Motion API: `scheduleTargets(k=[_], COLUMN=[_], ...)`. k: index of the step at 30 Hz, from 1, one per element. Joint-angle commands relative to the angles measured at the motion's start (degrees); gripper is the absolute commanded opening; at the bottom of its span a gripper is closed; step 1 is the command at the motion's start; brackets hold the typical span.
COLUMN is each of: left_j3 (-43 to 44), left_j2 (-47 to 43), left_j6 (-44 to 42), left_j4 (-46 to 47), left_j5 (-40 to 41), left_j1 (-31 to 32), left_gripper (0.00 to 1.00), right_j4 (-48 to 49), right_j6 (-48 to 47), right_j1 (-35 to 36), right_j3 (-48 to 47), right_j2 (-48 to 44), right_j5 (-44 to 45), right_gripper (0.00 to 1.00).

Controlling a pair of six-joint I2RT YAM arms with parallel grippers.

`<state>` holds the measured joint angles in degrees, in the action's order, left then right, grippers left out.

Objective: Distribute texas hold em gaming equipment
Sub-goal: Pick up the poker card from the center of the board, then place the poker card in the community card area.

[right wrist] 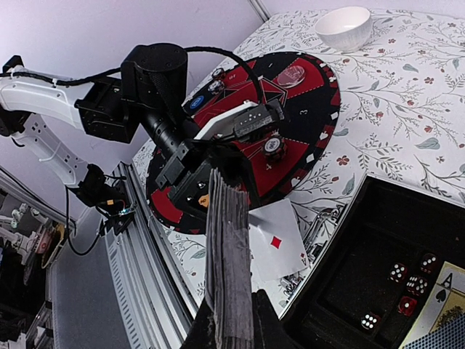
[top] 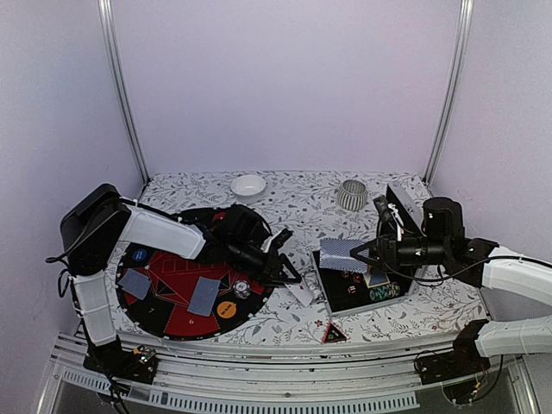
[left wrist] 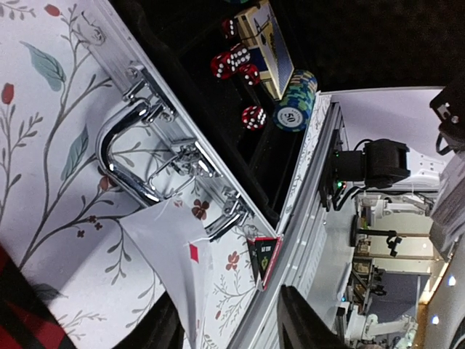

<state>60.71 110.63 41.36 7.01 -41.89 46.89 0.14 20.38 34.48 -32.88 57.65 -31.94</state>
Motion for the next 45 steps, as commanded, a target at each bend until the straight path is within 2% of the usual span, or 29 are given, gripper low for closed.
scheduleTargets(k=[1,6,11,14,19,24,25,30,36,39,45], left_j3=[2.8,5.5,10.6,17.0,29.3,35.8,35.1,29.2,28.7,27.7,23.9], left_j2=[1.1,1.5,-0.7,-3.4,-9.8,-11.8,-12.7,-17.7,-15.3,-13.8,-13.0], left_j6=[-2.9,-5.4,-12.1,-19.4,-31.8,-32.4,-32.1,-33.9,-39.3,-42.9,-46.5], left_j4=[-4.2,-9.2,-19.2,-31.5,-60.1,-81.0,-81.9,-78.6,-77.4,-76.6,-73.3], left_j5=[1.8,4.9,8.7,12.1,29.2,45.5,47.4,42.2,37.7,33.7,25.1], left_j1=[0.7,0.9,1.5,1.7,1.3,-2.8,-4.3,-14.4,-23.9,-26.1,-26.5], left_gripper=[0.42,0.0,0.0,0.0,0.0,0.0,0.0,0.0,0.0,0.0,0.0], right_j4=[-0.2,-0.5,-1.8,-3.0,-5.0,-5.1,-5.1,-5.8,-6.0,-5.9,-5.6], right_j6=[-0.3,-0.6,-1.3,-2.1,-4.9,-7.1,-7.5,-10.2,-13.3,-13.8,-14.6], right_j1=[-0.1,-0.1,-0.1,-0.1,-0.2,-0.2,-0.2,-0.2,-0.2,-0.2,-0.2], right_j3=[-1.1,-1.5,-2.4,-3.7,-5.7,-6.6,-6.9,-8.5,-9.5,-9.6,-9.8], right_j2=[-1.5,-2.0,-2.8,-3.4,-4.3,-3.6,-3.4,-2.1,-1.0,0.1,1.7], right_j5=[0.1,0.3,0.9,1.0,1.3,1.4,1.4,0.0,-1.2,-1.9,-2.4], right_gripper=[0.02,0.02,0.02,0.02,0.02,0.03,0.02,0.02,0.02,0.02,0.02])
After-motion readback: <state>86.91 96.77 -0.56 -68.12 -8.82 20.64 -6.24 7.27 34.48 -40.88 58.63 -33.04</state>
